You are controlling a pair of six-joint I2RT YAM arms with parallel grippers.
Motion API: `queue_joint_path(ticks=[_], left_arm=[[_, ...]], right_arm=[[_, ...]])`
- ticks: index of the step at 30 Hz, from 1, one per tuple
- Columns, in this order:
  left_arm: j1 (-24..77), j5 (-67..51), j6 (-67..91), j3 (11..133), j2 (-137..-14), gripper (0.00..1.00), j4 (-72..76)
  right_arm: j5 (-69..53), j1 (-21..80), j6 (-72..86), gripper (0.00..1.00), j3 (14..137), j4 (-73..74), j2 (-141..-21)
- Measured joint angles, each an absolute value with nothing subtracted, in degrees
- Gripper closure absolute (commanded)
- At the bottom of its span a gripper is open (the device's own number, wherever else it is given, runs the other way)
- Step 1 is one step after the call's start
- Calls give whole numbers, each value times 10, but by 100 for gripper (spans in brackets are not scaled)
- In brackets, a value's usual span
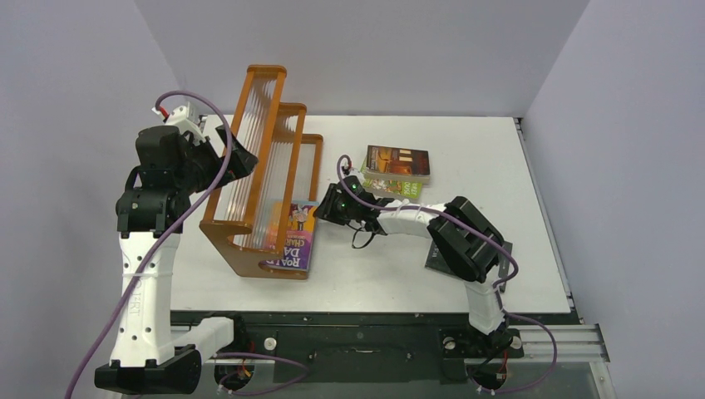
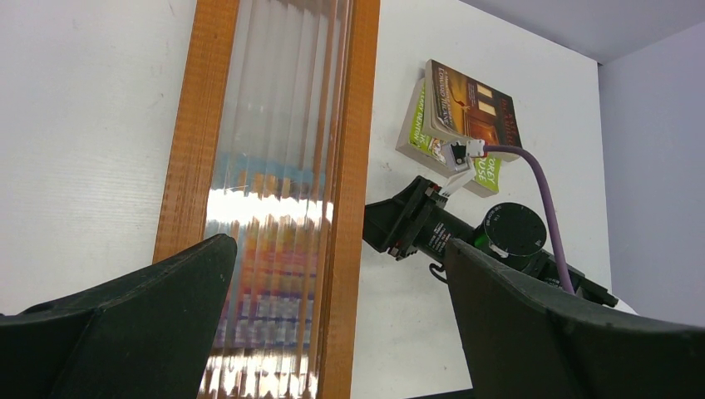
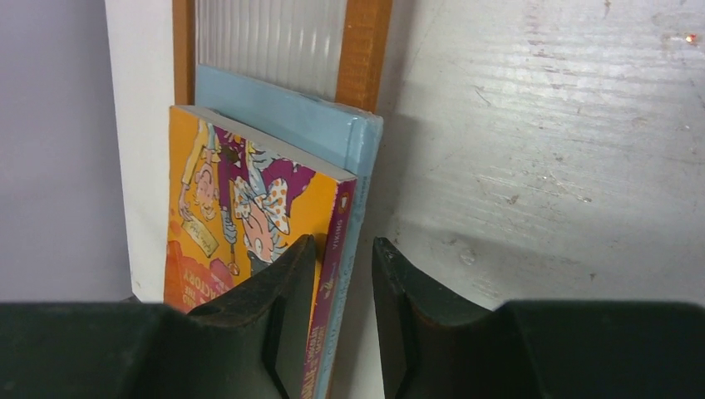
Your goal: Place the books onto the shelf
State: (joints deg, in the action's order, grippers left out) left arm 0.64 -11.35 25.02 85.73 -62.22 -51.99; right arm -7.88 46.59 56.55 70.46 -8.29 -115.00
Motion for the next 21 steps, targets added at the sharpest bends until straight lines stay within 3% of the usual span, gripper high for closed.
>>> queue_joint_path(ticks=[6,12,21], left_arm=[[6,-113,250,857,-622,4,-520],[6,-113,250,857,-622,4,-520],[6,-113,250,857,-622,4,-520]], right_arm=[[-87,470,566,84,721,-84,-1151],[-94,473,570,84,723,-85,-1152],[-81,472,572,62,716,-83,-1145]])
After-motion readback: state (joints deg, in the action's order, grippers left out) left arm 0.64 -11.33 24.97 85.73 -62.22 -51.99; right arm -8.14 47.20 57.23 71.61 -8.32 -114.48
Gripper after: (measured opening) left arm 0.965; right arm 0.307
